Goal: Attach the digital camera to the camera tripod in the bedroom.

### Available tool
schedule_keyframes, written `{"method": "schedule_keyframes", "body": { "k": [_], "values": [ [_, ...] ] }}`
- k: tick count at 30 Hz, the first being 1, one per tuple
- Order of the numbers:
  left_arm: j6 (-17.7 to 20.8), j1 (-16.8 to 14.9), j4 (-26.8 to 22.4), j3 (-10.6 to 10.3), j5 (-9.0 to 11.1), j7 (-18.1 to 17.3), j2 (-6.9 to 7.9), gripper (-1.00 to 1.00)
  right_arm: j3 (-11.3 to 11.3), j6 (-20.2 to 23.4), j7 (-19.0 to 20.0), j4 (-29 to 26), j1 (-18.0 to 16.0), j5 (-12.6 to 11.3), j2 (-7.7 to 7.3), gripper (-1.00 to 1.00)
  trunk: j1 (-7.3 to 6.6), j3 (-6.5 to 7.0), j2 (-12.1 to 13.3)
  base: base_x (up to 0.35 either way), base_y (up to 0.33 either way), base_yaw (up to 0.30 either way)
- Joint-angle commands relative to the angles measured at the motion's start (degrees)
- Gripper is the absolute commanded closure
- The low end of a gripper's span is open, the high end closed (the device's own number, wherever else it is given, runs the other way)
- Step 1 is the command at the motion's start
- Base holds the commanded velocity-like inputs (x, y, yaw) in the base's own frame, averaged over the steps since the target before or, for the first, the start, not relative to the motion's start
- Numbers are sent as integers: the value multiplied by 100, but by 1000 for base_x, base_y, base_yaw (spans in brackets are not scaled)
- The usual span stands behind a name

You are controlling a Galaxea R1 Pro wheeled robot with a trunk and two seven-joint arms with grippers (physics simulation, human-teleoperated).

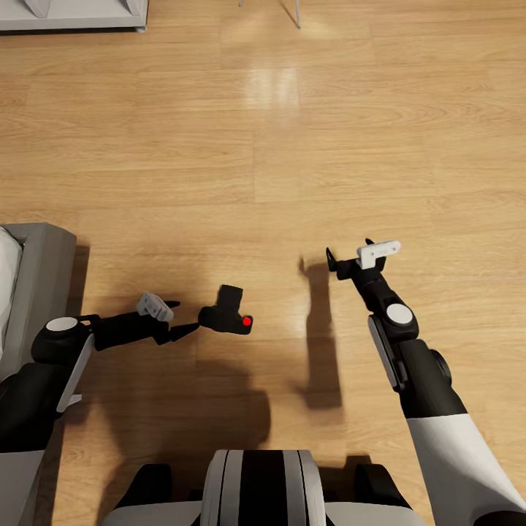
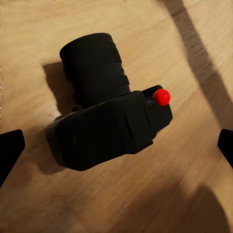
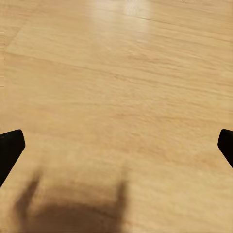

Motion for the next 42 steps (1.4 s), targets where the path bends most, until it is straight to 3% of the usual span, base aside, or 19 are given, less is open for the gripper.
{"method": "schedule_keyframes", "body": {
  "k": [1, 12, 23, 42],
  "values": [
    [27, -3, -3, 0, 4, -11, 3, -100, 26, 36, 15, -10, -1, 59, -3, -100, -1, -3, -1, 0, 0, 0],
    [-98, -4, 56, 4, 4, -25, 19, -100, 328, 31, 12, -10, -1, 55, -2, -100, -1, -3, -1, 0, 0, 0],
    [-104, -68, 243, 4, -2, -78, 96, -100, 378, 32, 14, -10, -1, 55, 2, -100, -1, -3, -1, 0, 0, 0],
    [-184, -225, 441, -4, -20, -55, 106, -100, 406, 31, 15, -5, -1, 55, 6, -100, -1, -3, -1, 0, 0, 0]
  ]
}}
